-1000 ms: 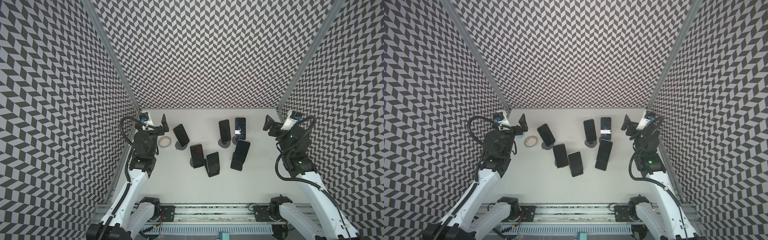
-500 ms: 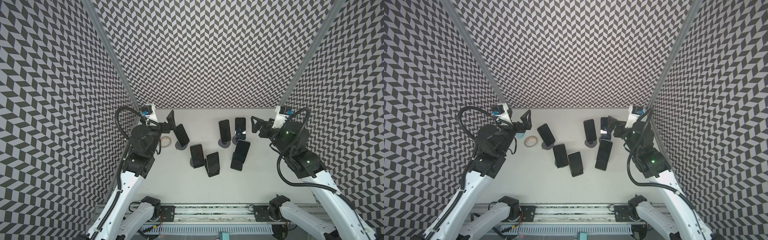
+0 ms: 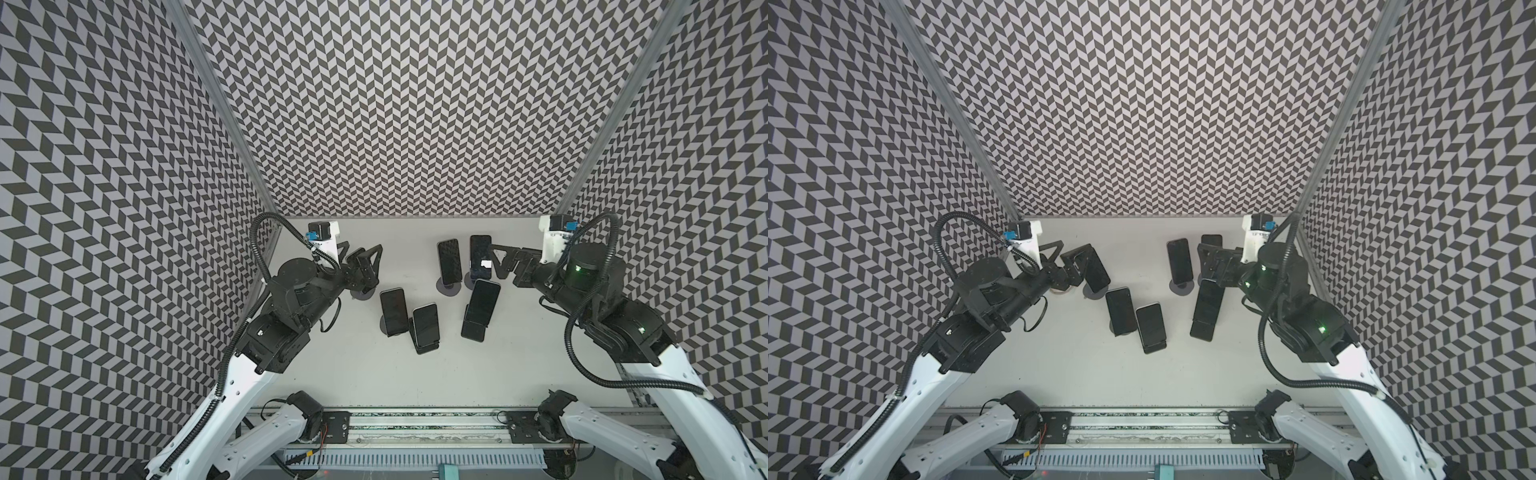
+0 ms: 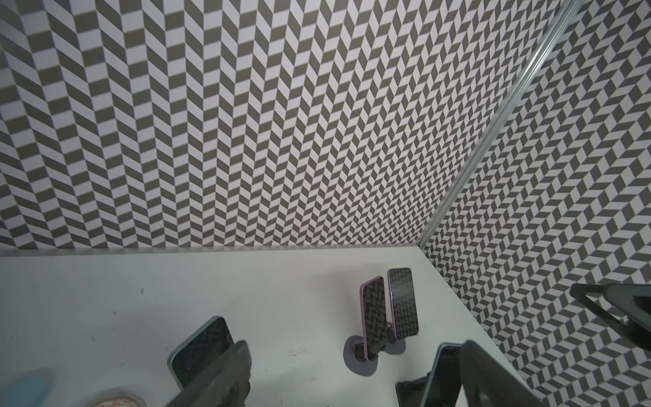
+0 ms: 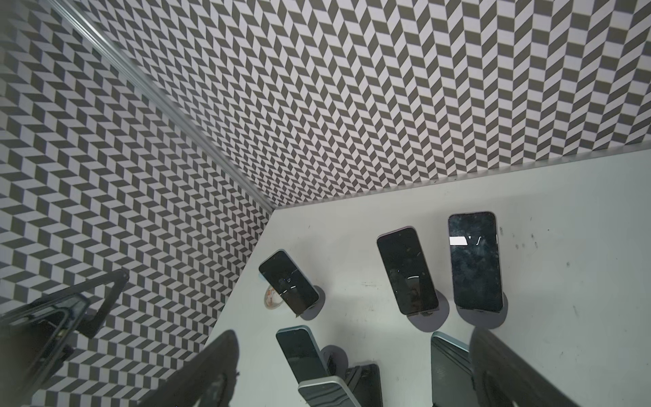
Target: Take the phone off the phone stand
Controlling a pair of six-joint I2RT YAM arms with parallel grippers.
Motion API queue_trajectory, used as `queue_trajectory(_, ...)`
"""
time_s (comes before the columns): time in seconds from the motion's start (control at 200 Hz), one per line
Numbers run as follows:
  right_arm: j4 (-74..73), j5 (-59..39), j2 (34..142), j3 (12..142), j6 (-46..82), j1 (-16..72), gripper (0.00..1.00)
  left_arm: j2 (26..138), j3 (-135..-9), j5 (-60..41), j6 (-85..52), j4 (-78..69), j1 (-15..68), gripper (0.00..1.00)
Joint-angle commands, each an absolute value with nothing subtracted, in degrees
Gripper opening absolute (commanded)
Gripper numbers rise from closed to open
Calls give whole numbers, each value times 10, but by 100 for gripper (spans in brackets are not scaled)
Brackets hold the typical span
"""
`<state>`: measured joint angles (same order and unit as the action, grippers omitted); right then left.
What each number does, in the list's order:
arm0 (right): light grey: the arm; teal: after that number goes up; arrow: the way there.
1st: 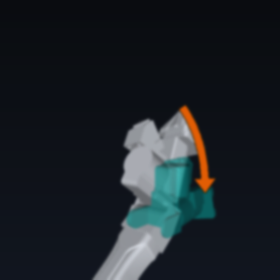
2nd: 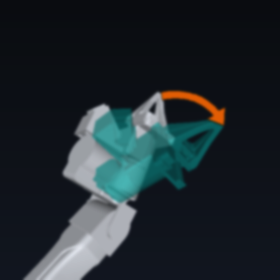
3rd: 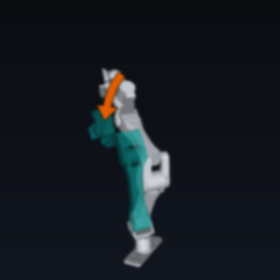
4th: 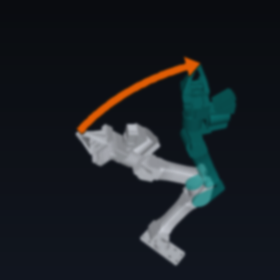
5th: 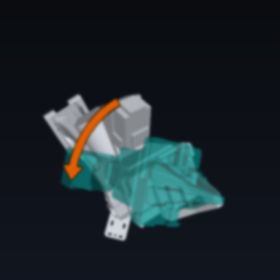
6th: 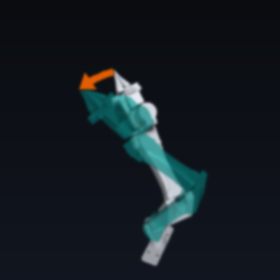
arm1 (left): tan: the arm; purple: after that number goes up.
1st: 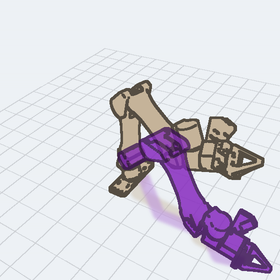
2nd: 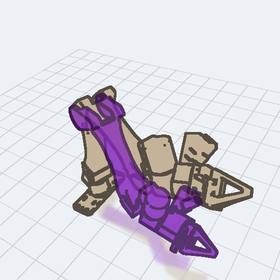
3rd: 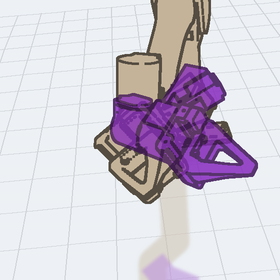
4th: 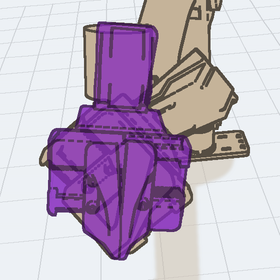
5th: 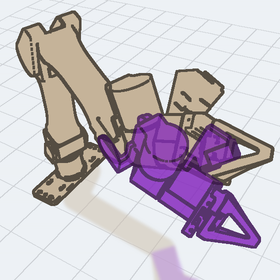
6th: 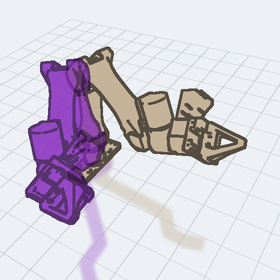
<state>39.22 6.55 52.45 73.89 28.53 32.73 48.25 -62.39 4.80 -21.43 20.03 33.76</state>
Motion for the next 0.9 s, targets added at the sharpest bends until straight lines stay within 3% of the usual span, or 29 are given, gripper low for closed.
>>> queue_trajectory(0.0, 404, 49, 505, 723, 295, 343, 99, 473, -627, 44, -228, 239, 352, 90)
queue_trajectory(0.25, 351, 37, 475, 641, 244, 367, 99, 428, -559, 74, -180, 246, 360, 88)
queue_trajectory(0.486, 320, 39, 452, 569, 223, 381, 99, 380, -520, 123, -223, 323, 362, 87)
queue_trajectory(0.896, 325, 62, 485, 573, 226, 445, 100, 386, -521, 170, -316, 357, 362, 90)
